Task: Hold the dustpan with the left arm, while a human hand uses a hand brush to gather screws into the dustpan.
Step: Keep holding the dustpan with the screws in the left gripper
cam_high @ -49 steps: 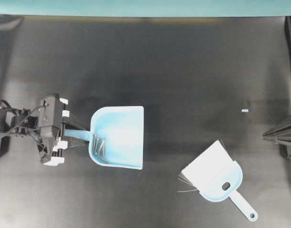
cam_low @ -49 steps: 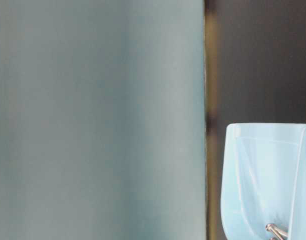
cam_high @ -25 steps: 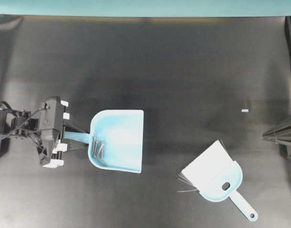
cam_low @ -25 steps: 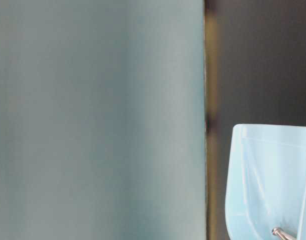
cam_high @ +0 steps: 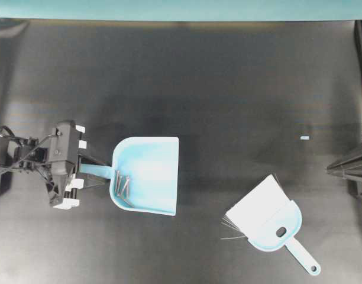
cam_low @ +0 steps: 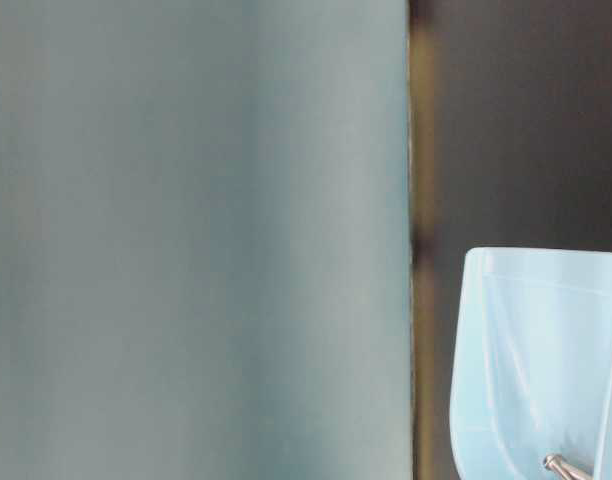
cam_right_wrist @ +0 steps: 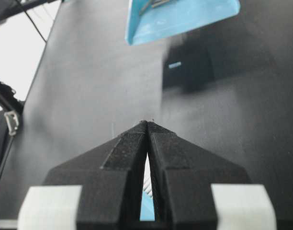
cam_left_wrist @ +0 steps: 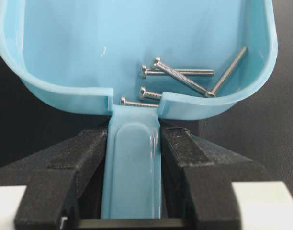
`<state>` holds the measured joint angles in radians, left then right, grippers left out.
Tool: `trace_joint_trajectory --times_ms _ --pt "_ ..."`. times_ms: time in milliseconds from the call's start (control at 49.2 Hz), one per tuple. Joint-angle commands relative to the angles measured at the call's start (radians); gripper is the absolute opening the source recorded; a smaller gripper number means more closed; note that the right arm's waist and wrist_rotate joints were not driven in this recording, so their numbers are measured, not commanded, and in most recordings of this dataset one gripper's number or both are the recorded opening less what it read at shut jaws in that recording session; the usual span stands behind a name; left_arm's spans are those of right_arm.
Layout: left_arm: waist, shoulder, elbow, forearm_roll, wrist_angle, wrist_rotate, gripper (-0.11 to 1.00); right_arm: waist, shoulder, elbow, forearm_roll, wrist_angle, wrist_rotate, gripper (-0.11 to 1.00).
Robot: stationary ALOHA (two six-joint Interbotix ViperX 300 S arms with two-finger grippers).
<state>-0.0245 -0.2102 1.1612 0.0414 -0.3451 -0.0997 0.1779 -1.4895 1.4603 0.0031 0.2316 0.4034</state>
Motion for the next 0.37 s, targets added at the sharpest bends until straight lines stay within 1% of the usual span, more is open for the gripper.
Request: trace_joint_trajectory --times_ms 0,345 --pt "-0.002 -0.005 -0.017 0.002 -0.005 0.0 0.29 0.0 0.006 -0.006 0.0 -0.012 0.0 0.0" --pt "-0.002 -0.005 -0.02 0.002 -0.005 0.0 0.29 0.0 0.005 -0.006 0.0 -0.011 0.002 0.0"
